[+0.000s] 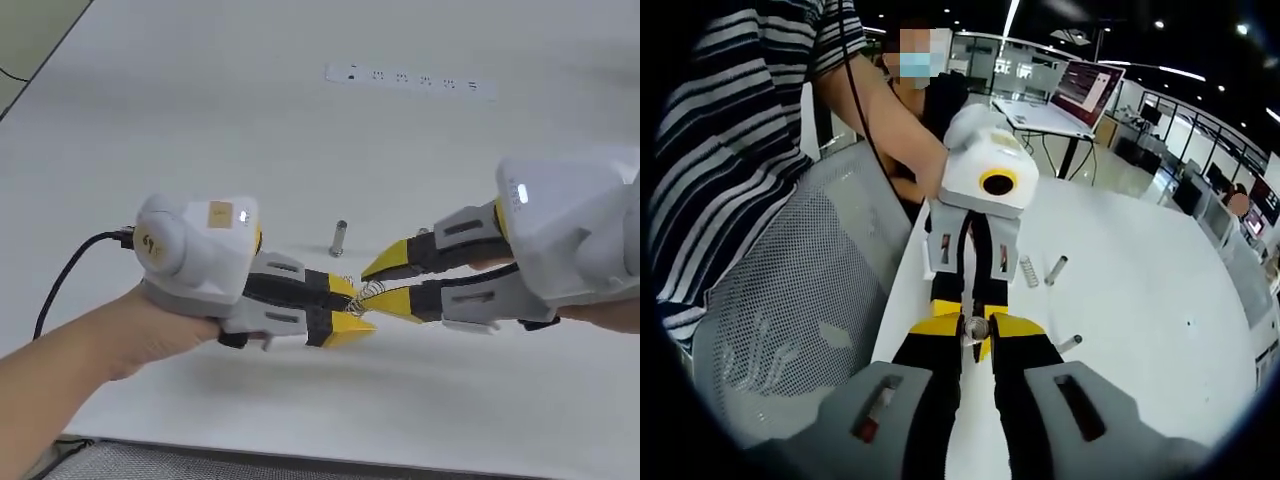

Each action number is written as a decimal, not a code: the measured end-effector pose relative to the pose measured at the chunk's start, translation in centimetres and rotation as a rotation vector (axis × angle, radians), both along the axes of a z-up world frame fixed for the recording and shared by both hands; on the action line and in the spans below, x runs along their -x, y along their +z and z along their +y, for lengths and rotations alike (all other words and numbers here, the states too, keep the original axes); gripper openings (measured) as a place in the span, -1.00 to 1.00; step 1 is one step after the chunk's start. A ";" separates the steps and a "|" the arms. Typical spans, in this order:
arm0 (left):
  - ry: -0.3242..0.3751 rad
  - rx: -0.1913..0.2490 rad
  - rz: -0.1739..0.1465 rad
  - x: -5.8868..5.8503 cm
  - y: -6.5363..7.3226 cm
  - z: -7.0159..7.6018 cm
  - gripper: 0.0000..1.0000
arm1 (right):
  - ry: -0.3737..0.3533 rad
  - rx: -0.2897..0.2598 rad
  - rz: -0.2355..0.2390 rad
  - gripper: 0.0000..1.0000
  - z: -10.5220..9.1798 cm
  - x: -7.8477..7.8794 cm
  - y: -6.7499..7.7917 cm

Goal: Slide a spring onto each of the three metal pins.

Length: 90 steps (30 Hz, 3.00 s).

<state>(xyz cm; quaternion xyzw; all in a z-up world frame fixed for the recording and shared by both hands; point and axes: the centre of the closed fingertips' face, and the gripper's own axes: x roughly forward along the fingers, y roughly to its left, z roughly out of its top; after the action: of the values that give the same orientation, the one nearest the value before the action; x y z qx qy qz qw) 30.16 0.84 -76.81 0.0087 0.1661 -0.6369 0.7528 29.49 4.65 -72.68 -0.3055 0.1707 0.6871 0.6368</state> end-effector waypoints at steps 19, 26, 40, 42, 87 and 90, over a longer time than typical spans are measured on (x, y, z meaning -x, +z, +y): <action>0.000 0.010 -0.016 -0.1 0.7 -0.2 -0.85 | -0.001 -0.066 -0.058 -0.77 1.2 -0.2 0.6; 0.002 0.006 -0.016 -0.1 0.7 0.2 -0.85 | -0.013 -0.094 -0.052 -0.77 1.2 -0.1 0.8; -0.002 -0.005 -0.019 0.0 0.5 0.1 -0.84 | -0.018 -0.102 -0.076 -0.78 1.0 0.1 0.7; -0.002 -0.006 -0.021 0.1 0.5 0.1 -0.83 | -0.020 -0.102 -0.075 -0.78 1.0 0.1 0.7; 0.112 -0.066 -0.024 -1.2 -0.1 1.8 -0.06 | -0.054 -0.121 -0.117 -0.78 1.0 -0.9 1.3; 0.124 -0.075 -0.023 -1.0 -0.3 2.3 -0.01 | -0.059 -0.121 -0.119 -0.78 0.9 -1.1 1.3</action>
<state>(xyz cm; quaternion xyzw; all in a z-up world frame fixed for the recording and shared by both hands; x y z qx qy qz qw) 31.13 3.18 -77.08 0.0338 0.1817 -0.5820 0.7919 30.58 5.55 -71.34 -0.3017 0.0997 0.6575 0.6832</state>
